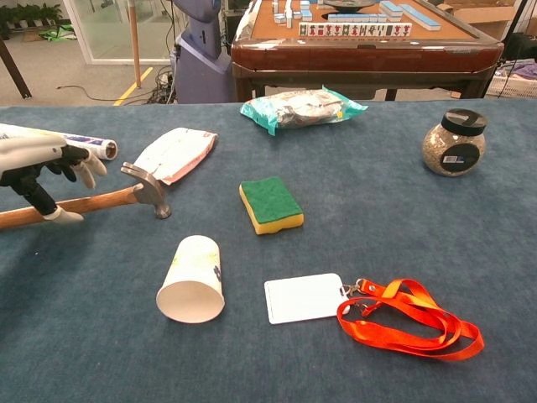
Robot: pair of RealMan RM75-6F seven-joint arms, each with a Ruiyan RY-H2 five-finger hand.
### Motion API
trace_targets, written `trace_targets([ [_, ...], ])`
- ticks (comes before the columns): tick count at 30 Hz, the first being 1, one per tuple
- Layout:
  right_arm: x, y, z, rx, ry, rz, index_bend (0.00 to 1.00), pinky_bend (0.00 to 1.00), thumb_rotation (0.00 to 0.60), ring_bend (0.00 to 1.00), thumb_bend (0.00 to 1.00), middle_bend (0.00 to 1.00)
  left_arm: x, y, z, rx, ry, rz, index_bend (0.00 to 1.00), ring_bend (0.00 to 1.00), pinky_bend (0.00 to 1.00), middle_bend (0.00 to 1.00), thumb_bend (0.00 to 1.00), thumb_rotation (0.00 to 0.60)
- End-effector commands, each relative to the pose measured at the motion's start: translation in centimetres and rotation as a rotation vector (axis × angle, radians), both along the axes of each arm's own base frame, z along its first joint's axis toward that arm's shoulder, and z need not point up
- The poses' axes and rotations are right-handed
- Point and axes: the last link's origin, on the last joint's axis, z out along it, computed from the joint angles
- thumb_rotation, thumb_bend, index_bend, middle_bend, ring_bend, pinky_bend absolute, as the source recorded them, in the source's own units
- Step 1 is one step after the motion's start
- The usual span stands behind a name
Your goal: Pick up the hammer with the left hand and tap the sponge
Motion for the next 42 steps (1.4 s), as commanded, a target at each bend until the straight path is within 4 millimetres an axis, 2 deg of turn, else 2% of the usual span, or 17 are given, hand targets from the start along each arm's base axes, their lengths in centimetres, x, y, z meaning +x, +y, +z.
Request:
trace_targets([
  [1,0.0,0.0,0.0,0.002,0.000,0.000,0.46,0.29,0.600,0.39,0.38,0.45,0.3,0.2,-0.5,-0.003,0.008,0.013,0.21,0.22,0.15,0.29,0.19,0.600],
  [14,-0.1,0.0,0.0,0.007,-0.004,-0.003,0.46,0.29,0.600,0.39,0.37,0.45,-0.2,0.9,-1.3,0.000,0.006,0.067,0.23,0.24,0.15,0.31,0.19,0.600],
  [29,-0.1,0.0,0.1,0.007,-0.009,-0.004,0.46,0.29,0.600,0.39,0.37,0.45,0.6,-0.2,-1.8,-0.025,0.001,0.024,0.22,0.24,0.15,0.31,0.35,0.596],
  [42,-0.2,0.0,0.2,0.012,-0.014,-0.007,0.46,0.29,0.600,0.39,0.37,0.45,0.8,0.3,-2.9,-0.006,0.025,0.017,0.23,0.24,0.15,0.31,0.38,0.600],
])
